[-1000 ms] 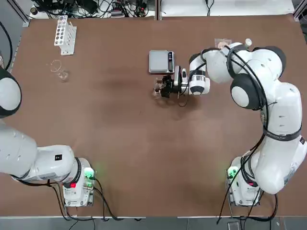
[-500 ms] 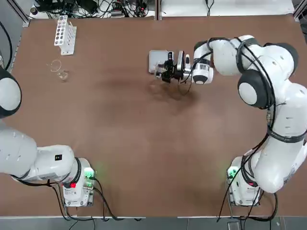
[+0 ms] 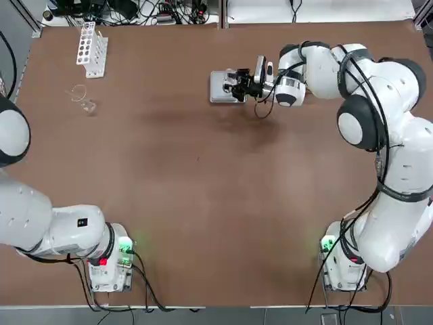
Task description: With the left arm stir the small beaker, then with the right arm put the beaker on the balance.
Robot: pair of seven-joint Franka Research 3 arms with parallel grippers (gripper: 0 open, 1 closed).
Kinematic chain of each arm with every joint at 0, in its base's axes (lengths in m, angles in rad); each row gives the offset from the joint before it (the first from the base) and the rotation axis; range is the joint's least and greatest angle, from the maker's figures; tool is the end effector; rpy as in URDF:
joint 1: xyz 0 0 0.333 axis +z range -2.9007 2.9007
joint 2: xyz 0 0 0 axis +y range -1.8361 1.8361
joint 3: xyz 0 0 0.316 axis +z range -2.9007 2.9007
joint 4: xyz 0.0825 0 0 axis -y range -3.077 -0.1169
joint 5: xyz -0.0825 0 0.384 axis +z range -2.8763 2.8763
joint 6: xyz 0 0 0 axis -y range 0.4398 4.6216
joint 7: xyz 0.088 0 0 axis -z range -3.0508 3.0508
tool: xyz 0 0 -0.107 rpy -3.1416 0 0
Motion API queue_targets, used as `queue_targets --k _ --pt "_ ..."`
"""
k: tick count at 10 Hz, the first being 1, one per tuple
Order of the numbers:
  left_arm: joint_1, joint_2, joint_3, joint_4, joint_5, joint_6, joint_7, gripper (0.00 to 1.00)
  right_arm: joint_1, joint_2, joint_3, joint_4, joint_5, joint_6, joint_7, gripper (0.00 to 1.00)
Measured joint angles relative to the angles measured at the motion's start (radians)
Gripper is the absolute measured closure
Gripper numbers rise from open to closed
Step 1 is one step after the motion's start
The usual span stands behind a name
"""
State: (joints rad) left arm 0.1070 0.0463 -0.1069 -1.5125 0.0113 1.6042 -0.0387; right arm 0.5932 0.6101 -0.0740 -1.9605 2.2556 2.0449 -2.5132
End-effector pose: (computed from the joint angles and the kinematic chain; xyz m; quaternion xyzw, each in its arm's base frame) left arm 0.5727 0.0028 0.6292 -0.9995 -0.0194 -0.0229 0.0027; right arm 0.5191 0.3478 0.1772 -0.6288 -0.3984 -0.4985 0.4444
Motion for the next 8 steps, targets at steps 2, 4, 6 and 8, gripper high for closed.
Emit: queue_targets --k 2,4,6,8 --pt "0.001 0.002 0.002 0.0 0.0 0.007 0.0 0.0 0.003 0.04 -0.005 0.039 0.001 0.029 0.007 0.41" --pt "0.002 0.005 0.004 0.0 0.0 0.018 0.0 0.0 0.004 0.074 -0.009 0.07 0.002 0.044 0.014 0.41" --pt "0.002 0.007 0.004 0.0 0.0 0.026 0.0 0.0 0.004 0.092 -0.014 0.106 0.003 0.07 0.027 0.41" --pt "0.002 0.007 0.005 0.0 0.0 0.041 0.0 0.0 0.005 0.112 -0.021 0.143 0.006 0.086 0.043 0.41"
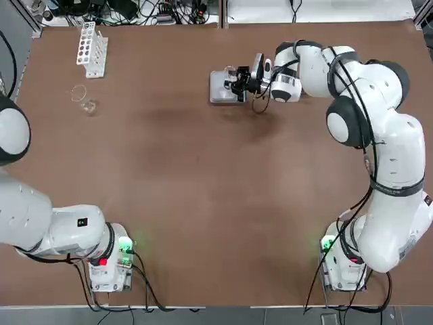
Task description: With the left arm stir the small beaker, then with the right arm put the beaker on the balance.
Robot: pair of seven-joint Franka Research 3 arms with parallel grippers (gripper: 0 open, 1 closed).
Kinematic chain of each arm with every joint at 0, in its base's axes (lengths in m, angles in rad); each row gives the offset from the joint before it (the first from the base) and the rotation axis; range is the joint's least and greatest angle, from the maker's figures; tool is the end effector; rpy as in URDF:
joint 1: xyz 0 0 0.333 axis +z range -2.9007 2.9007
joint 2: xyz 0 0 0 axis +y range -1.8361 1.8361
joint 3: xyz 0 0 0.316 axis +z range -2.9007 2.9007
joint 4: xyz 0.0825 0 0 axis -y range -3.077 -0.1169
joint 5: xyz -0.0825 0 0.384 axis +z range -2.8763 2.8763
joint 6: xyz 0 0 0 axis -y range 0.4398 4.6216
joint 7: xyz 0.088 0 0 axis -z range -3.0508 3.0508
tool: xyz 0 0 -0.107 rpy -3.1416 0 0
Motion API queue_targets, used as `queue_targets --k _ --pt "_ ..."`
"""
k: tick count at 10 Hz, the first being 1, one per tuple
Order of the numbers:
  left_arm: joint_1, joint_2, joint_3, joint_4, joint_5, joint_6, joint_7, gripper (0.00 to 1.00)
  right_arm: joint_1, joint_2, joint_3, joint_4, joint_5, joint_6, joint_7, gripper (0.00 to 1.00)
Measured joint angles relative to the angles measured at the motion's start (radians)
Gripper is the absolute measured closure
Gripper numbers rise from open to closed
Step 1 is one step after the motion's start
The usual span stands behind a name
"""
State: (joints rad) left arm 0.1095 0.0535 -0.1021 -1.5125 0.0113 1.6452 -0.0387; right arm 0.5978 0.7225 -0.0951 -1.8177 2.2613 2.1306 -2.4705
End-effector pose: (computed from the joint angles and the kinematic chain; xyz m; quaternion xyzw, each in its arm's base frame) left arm 0.5789 0.0071 0.6289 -0.9989 -0.0230 -0.0398 0.0023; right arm 0.5541 0.3481 0.1527 -0.6579 -0.3910 -0.4913 0.4157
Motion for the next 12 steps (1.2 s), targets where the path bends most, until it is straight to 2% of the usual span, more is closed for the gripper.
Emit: queue_targets --k 12 --pt "0.001 0.002 0.001 0.0 0.0 0.002 0.0 0.0 -0.002 0.102 -0.021 0.106 0.003 0.003 0.006 0.41"
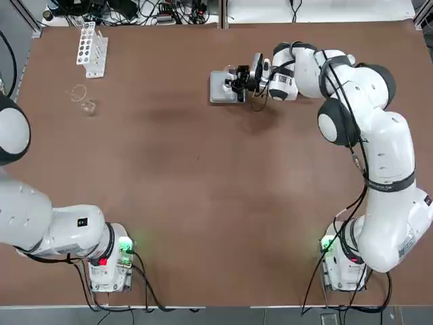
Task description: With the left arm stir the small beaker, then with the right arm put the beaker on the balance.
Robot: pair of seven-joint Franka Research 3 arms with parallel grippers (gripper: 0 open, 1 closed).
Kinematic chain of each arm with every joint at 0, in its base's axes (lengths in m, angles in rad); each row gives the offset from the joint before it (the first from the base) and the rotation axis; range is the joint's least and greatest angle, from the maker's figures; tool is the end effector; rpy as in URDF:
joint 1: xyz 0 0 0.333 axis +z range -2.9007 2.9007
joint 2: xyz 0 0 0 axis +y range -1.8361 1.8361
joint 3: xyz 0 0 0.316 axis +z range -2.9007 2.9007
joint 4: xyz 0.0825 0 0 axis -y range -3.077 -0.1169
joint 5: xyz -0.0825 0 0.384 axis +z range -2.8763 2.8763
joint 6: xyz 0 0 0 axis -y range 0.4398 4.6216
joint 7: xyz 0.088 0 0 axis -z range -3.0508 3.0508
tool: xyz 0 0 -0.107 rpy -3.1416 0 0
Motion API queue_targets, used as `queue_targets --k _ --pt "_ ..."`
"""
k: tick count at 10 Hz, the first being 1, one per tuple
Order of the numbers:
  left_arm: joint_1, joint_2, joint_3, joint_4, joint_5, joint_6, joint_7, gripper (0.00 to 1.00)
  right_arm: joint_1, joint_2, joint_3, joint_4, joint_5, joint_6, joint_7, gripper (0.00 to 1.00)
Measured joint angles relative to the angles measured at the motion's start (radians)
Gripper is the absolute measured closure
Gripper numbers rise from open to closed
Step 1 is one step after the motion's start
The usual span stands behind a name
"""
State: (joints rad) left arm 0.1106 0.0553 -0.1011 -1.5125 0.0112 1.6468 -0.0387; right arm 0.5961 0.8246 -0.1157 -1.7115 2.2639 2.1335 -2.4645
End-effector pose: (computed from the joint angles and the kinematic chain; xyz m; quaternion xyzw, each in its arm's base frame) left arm 0.5796 0.0084 0.6280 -0.9989 -0.0241 -0.0397 0.0022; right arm 0.5769 0.3467 0.1260 -0.6616 -0.3923 -0.4938 0.4056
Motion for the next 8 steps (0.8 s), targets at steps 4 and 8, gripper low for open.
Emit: queue_targets --k 4,8 --pt "0.006 0.001 0.0 0.0 0.0 0.0 0.0 0.0 -0.003 0.0 -0.002 0.008 0.0 0.001 0.001 0.25" --pt "0.01 0.002 0.0 0.0 0.0 0.0 0.0 0.0 -0.012 0.0 -0.004 0.014 0.0 0.009 0.001 0.01"
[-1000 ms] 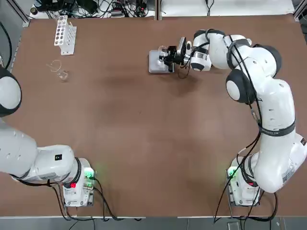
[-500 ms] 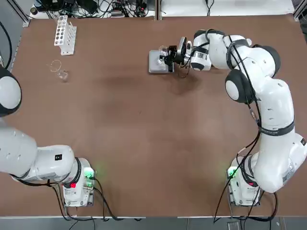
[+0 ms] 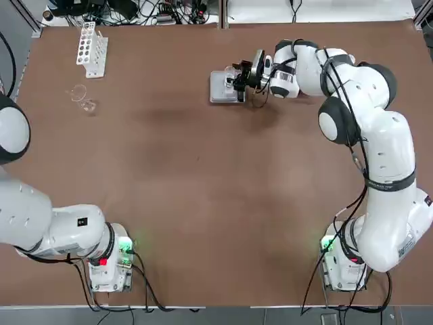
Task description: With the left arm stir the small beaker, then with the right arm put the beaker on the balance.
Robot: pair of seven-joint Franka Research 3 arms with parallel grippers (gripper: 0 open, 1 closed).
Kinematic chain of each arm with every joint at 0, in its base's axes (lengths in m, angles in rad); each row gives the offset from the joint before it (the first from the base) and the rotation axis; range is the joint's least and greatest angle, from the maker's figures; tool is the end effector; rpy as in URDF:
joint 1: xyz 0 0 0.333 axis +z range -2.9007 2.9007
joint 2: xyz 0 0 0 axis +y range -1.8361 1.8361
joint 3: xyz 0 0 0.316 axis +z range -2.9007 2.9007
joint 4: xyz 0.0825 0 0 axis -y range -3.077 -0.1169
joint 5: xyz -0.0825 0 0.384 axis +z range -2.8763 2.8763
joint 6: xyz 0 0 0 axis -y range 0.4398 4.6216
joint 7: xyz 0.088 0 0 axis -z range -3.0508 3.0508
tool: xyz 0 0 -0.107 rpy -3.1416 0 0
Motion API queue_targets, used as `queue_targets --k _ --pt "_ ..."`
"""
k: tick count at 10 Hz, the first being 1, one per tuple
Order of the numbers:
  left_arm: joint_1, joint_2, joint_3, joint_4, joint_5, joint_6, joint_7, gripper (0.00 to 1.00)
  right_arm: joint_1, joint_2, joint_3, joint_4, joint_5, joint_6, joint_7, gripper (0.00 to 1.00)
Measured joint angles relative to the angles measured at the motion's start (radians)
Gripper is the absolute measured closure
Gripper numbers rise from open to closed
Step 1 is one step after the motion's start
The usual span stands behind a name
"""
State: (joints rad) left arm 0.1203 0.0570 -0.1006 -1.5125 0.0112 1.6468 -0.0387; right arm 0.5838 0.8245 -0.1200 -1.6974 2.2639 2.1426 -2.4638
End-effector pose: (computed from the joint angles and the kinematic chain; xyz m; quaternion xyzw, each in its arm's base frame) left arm 0.5800 0.0143 0.6271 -0.9988 -0.0292 -0.0388 0.0024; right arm 0.5868 0.3391 0.1310 -0.6630 -0.3892 -0.5008 0.3977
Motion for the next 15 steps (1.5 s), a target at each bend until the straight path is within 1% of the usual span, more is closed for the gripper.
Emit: queue_targets --k 3,8,12,14,15 --pt "0.0 0.0 0.0 0.0 0.0 0.0 0.0 0.0 0.0 0.0 0.001 -0.003 0.0 0.007 0.001 0.0" --pt "0.0 0.0 0.0 0.0 0.0 0.0 0.0 0.0 0.0 -0.026 0.003 -0.043 0.0 0.009 0.015 0.0" --pt "0.0 0.0 0.0 0.0 0.0 0.0 0.0 0.0 -0.014 -0.112 0.003 -0.101 0.0 0.01 0.03 0.0" --pt "0.0 0.0 -0.001 0.002 -0.001 0.0 0.001 0.0 -0.012 -0.159 0.006 -0.11 -0.023 0.081 0.041 0.0" --pt "-0.001 0.0 -0.003 0.005 -0.002 0.0 0.002 0.0 -0.011 -0.19 0.006 -0.114 -0.054 0.122 0.075 0.0"
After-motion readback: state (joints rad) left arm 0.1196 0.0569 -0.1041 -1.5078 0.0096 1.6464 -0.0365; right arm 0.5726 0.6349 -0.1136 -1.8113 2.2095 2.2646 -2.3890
